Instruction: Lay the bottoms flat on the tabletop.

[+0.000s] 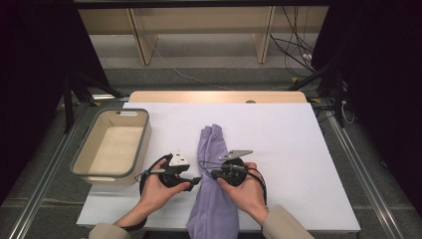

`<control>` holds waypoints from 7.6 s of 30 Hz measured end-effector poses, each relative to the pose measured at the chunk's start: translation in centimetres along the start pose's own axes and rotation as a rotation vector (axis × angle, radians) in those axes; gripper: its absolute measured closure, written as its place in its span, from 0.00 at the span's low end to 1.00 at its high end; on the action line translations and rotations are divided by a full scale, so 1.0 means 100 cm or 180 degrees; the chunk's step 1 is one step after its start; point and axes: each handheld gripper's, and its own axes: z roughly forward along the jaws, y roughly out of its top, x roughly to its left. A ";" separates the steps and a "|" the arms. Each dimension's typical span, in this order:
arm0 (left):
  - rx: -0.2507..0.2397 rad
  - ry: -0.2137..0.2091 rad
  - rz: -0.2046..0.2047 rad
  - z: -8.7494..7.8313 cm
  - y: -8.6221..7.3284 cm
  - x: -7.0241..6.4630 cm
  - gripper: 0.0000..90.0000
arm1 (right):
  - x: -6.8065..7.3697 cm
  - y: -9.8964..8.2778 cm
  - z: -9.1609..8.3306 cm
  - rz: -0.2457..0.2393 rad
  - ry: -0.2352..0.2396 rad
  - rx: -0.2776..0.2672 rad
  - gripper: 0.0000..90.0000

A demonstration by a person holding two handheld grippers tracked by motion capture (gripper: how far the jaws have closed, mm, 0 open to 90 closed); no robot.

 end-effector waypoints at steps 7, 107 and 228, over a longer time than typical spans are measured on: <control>0.0019 -0.0005 0.0003 0.001 -0.001 0.000 0.39 | -0.008 -0.004 -0.013 0.0022 -0.0076 -0.0016 1.00; -0.0077 0.0030 -0.0017 -0.001 0.001 0.000 0.39 | -0.030 -0.053 -0.042 0.0051 0.0070 0.0965 1.00; 0.0222 0.0503 -0.0705 0.042 0.061 0.100 0.48 | -0.164 0.019 -0.034 0.0659 -0.1154 -0.0320 0.48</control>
